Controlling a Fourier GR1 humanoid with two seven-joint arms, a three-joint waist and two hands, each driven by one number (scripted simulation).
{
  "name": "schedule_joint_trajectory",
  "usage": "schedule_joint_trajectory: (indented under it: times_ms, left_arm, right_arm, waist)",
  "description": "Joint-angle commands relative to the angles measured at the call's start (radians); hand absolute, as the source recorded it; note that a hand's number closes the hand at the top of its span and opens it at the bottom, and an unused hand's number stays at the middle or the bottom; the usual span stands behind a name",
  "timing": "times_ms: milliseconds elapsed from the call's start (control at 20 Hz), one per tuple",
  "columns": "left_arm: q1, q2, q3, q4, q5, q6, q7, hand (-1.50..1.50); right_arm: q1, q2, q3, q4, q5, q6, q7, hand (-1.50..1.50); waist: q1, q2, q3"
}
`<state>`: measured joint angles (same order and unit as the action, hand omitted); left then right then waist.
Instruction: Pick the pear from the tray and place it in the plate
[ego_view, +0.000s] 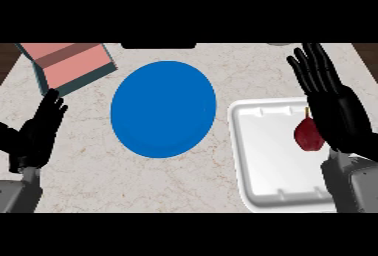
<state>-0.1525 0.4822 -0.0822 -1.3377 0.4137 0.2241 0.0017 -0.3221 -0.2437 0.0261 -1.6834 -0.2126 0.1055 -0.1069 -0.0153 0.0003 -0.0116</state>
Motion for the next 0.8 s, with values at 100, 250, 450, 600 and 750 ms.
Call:
schedule_joint_trajectory:
  times_ms: [100,250,450,600,750]
  left_arm:
    - [0.06,-0.077,-0.092,-0.023,-0.021,0.016,0.07,0.0]
    - [0.117,-0.113,-0.132,0.039,-0.024,0.005,0.077,0.0]
    - [0.118,-0.164,-0.179,-0.004,-0.01,-0.018,0.082,0.0]
    - [0.145,-0.142,-0.187,-0.034,-0.009,-0.052,0.088,0.0]
    - [0.089,-0.208,-0.224,-0.014,-0.068,0.027,0.121,0.0]
  right_arm:
    - [0.022,-0.14,-0.312,0.122,-0.171,0.033,-0.016,1.5]
    - [0.021,-0.225,-0.501,0.257,-0.248,0.008,-0.018,1.5]
    - [0.119,-0.265,-0.573,0.428,-0.034,-0.211,-0.027,-1.5]
    - [0.125,-0.221,-0.65,0.551,-0.093,-0.189,-0.203,-1.5]
    - [0.113,-0.302,-0.683,0.698,-0.135,-0.021,-0.328,-1.5]
  waist:
    - [-0.003,0.002,0.015]
    - [-0.025,0.018,0.018]
    - [-0.012,0.021,0.017]
    - [0.024,0.008,0.017]
    - [0.018,0.006,0.015]
